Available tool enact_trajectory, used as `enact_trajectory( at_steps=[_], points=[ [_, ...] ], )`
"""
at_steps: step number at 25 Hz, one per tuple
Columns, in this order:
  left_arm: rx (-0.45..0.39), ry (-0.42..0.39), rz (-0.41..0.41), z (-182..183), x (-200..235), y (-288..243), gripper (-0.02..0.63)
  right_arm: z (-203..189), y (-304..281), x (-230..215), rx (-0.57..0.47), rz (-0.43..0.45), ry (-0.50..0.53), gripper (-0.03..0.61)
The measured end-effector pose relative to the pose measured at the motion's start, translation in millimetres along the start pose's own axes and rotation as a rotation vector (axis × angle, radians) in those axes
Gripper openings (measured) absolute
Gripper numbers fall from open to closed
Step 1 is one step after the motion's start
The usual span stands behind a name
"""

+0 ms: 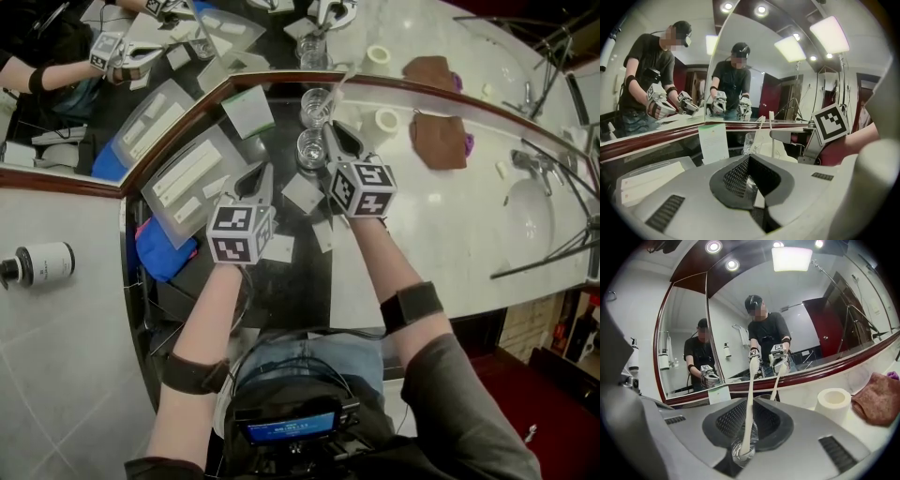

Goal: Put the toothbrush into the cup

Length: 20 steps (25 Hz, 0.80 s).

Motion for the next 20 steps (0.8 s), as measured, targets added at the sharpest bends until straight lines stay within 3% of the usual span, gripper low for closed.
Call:
enact_trajectory(
  at_steps=[10,14,20],
  points=[
    [0.002,0.014,0.005,-7,5,9,0.002,-25,2,-1,0.118,-0.048,0.06,0.064],
    [0.004,0.017,0.005,-9,4,13,0.002,-34,3,-5,0.168,-0.066,0.057,0.118],
    [-0.001,0.023,0.011,-5,5,20,0.002,-31,7,-8,0.21,-0.093,0.068,0.118]
  ],
)
Point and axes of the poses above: the fingertips, and each gripper's own axes: y backward along the fingers, x to its left, z out of its top, the point moved 2 cm from there along y, backward along the fingers, and after that the axes turned 7 degrees about -x, right-handed, at the moved point
